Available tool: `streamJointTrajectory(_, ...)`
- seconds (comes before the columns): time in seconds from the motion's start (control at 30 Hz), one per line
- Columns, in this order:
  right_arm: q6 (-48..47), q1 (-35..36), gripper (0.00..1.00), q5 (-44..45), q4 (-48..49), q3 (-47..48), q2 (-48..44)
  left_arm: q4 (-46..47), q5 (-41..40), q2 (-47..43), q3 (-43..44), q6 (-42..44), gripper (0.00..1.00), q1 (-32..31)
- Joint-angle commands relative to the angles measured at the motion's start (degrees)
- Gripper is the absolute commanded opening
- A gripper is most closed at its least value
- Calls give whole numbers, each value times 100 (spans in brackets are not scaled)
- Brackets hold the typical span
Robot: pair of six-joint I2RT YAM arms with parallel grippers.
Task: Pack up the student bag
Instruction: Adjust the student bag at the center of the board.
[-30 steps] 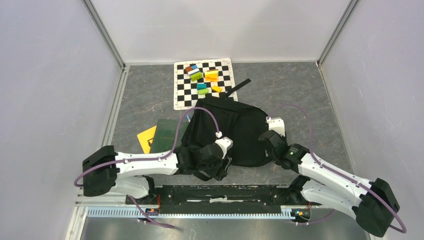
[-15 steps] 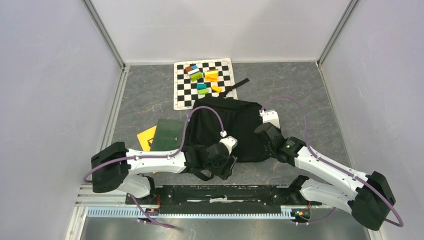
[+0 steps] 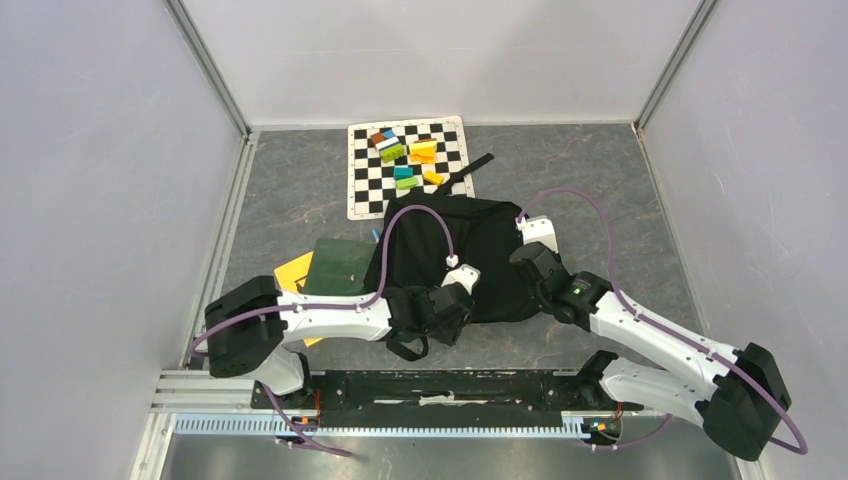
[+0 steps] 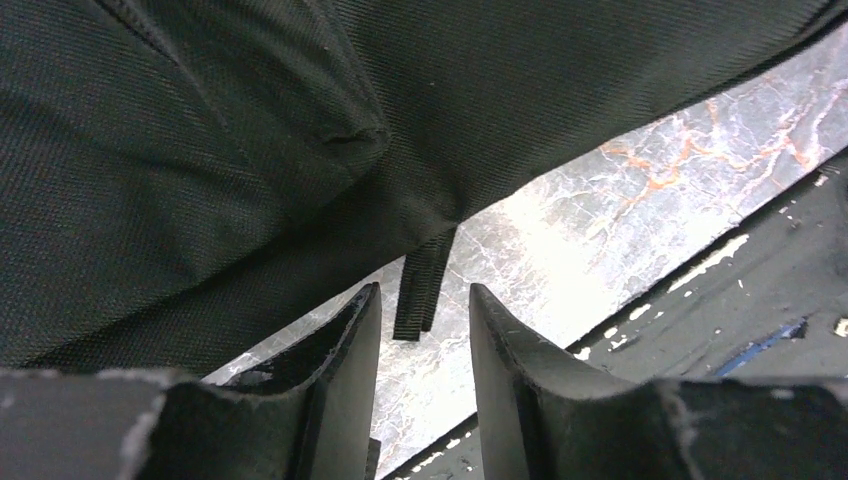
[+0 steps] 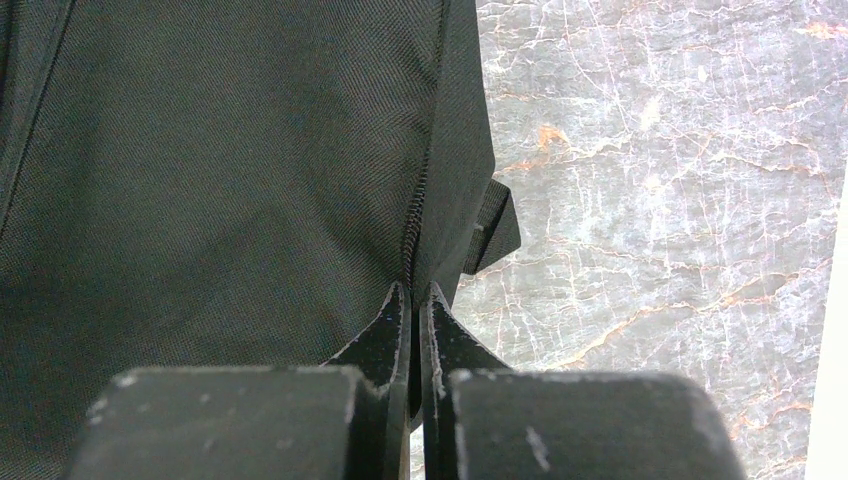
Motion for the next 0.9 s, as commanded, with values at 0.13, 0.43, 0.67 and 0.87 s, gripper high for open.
streamJointTrajectory(0.13, -111, -14, 0, 221, 281, 260, -171, 8, -363, 182, 113, -427, 43, -33)
streamJointTrajectory(0.43, -169, -8, 0, 40, 449, 114, -289, 176, -466, 314, 12, -516, 15, -32)
streamJointTrajectory(0.67, -368, -13, 0, 72, 690, 228, -126, 343, -407, 100, -73, -677, 2, -33)
streamJointTrajectory(0.87, -641, -52, 0, -156, 1170, 558, 325, 685, -163, -119, -282, -923, 2, -32)
